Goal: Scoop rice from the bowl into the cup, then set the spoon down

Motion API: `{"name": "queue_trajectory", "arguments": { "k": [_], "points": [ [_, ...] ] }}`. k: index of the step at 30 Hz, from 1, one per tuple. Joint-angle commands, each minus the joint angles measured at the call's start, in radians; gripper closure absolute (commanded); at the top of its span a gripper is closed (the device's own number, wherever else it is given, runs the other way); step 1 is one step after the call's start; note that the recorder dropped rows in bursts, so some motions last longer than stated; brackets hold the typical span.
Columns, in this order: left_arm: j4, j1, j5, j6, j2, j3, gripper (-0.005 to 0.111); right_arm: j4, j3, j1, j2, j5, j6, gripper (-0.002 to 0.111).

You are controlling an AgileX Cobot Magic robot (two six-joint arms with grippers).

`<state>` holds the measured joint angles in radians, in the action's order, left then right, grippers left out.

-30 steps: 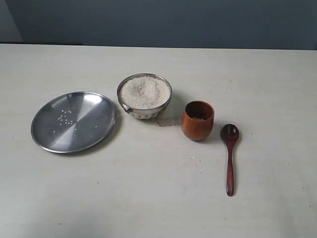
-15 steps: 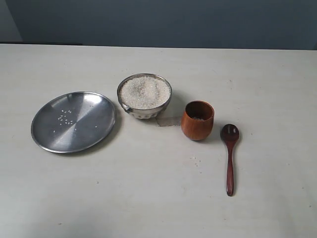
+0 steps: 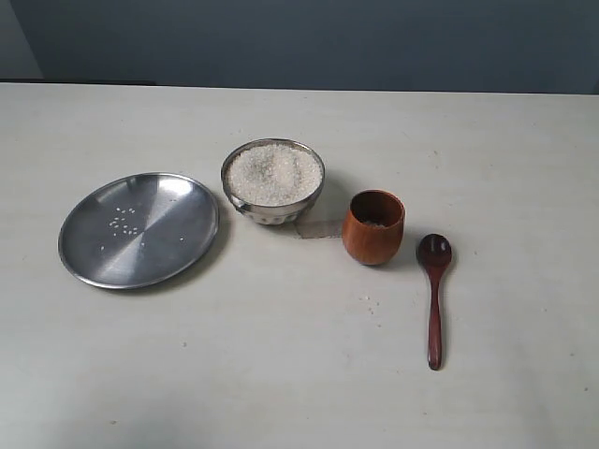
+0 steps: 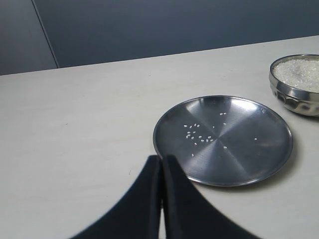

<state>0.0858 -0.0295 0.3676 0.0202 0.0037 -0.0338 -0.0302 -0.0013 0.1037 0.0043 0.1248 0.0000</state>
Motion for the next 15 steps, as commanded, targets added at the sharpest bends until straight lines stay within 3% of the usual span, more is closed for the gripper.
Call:
{"name": "queue_trajectory", "arguments": {
  "k": [1,9,15],
  "points": [
    [0.005,-0.001,-0.002,0.001,-0.004,0.003,0.106,-0.008,0.001,-0.004,-0.004,-0.234,0.000,0.059],
    [0.005,-0.001,-0.002,0.001,-0.004,0.003,0.106,0.117,0.001,-0.004,-0.004,-0.497,0.010,0.059],
    [0.005,-0.001,-0.002,0.001,-0.004,0.003,0.106,0.131,0.001,-0.004,-0.004,-0.646,0.276,0.059]
  ]
}}
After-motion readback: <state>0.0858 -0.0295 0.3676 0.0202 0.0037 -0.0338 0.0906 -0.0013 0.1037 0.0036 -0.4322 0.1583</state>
